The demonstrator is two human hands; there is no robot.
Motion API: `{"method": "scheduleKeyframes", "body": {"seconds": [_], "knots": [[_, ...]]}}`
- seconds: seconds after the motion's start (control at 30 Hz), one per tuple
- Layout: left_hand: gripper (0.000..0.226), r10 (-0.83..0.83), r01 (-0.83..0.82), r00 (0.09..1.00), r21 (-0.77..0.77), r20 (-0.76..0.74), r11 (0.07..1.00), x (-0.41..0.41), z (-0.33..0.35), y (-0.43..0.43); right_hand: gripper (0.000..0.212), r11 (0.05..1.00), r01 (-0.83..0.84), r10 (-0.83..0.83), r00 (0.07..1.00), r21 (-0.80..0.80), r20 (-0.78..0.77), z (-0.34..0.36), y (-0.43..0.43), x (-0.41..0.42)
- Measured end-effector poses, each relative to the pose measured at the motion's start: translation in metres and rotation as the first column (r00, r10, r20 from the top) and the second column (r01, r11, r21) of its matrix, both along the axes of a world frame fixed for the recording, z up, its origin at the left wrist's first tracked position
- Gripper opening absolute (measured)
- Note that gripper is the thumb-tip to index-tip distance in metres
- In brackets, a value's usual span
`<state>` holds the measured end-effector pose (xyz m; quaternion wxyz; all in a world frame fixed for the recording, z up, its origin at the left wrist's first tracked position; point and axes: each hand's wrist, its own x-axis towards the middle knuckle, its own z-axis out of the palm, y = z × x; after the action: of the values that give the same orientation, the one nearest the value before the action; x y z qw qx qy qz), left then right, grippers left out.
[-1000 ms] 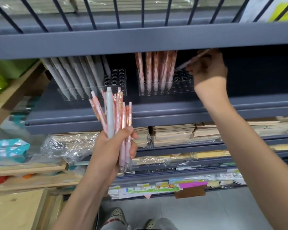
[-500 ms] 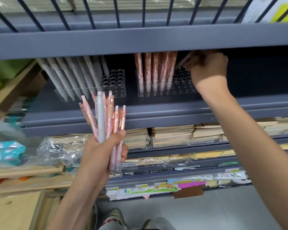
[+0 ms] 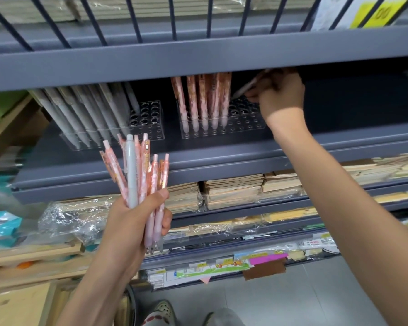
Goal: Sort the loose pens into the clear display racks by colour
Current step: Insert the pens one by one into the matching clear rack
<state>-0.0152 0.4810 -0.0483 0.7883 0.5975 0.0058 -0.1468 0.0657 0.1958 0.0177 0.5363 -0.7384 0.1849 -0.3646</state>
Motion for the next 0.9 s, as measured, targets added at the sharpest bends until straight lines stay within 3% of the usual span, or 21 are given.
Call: {"method": "scheduleKeyframes", "body": {"seconds": [0.13, 0.23, 0.47, 0.63, 0.73, 0.8, 0.83, 0.9], "knots": [[0.035, -0.014, 0.014, 1.0, 0.007, 0.003, 1.0, -0.002, 0.001, 0.002, 0.023, 0.974, -0.06, 0.017, 0.981, -0.218, -0.195, -0.002, 0.002, 0.005], [0.019, -0.03, 0.03, 1.0, 0.014, 0.009, 0.999, -0.003, 0.001, 0.002, 0.027, 0.866, -0.114, -0.041, 0.954, -0.487, -0.296, 0.003, 0.005, 0.003], [0.011, -0.054, 0.054, 0.998, 0.016, 0.037, 0.998, -0.011, 0.007, 0.003, 0.032, 0.68, -0.307, -0.058, 0.883, -0.666, -0.467, 0.021, 0.014, 0.005], [0.012, -0.028, 0.028, 0.999, -0.004, 0.037, 1.0, -0.014, 0.007, 0.007, 0.031, 0.742, -0.312, -0.028, 0.869, -0.593, -0.493, 0.021, 0.015, 0.002], [0.015, -0.032, 0.032, 0.999, -0.011, 0.038, 0.999, -0.015, 0.007, 0.009, 0.035, 0.849, -0.148, -0.073, 0.918, -0.507, -0.39, 0.017, 0.012, -0.012], [0.017, -0.04, 0.04, 0.998, -0.011, 0.039, 0.999, -0.016, 0.007, 0.009, 0.023, 0.959, -0.083, 0.024, 0.976, -0.27, -0.215, 0.011, 0.022, -0.033], [0.018, -0.044, 0.044, 0.998, -0.01, 0.039, 0.999, -0.017, 0.007, 0.008, 0.019, 0.983, -0.14, 0.122, 0.981, -0.116, -0.152, 0.008, 0.031, -0.047], [0.017, -0.054, 0.054, 0.998, -0.01, 0.039, 0.998, -0.018, 0.006, 0.005, 0.011, 0.929, -0.352, 0.367, 0.918, 0.117, -0.151, 0.0, 0.052, -0.075]]}}
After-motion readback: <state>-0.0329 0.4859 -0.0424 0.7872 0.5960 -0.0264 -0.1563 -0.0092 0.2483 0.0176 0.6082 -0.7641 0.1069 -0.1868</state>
